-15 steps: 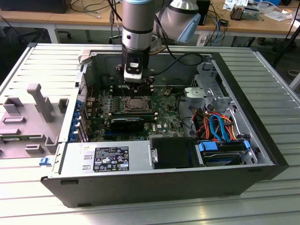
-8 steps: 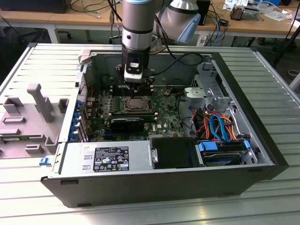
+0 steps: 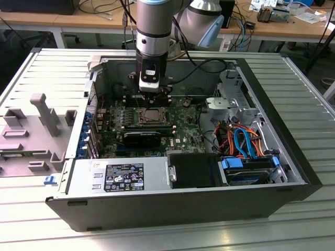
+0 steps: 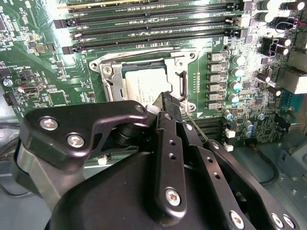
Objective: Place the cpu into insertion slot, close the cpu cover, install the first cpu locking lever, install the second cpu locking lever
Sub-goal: 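Install the first cpu locking lever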
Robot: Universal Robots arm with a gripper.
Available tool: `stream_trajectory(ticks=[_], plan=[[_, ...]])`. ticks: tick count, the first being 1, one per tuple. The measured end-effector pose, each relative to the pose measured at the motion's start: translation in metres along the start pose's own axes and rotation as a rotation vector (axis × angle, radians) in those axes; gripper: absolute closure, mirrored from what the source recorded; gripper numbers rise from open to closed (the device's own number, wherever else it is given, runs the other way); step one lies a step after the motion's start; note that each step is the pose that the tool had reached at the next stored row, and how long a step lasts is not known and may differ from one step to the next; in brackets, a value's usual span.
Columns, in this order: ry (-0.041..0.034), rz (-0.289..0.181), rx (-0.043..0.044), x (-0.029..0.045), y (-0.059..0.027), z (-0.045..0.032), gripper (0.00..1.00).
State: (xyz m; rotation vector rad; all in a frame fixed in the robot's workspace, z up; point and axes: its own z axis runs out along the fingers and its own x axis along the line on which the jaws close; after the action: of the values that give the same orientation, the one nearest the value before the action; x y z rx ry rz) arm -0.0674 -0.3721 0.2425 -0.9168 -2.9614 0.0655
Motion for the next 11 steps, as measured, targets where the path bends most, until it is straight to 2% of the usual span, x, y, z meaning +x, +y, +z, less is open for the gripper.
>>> stream_trajectory(ticks=[11], plan=[[-0.0008,-0.016,0.0003,0.0000,0.0000,0.0000,0.89]])
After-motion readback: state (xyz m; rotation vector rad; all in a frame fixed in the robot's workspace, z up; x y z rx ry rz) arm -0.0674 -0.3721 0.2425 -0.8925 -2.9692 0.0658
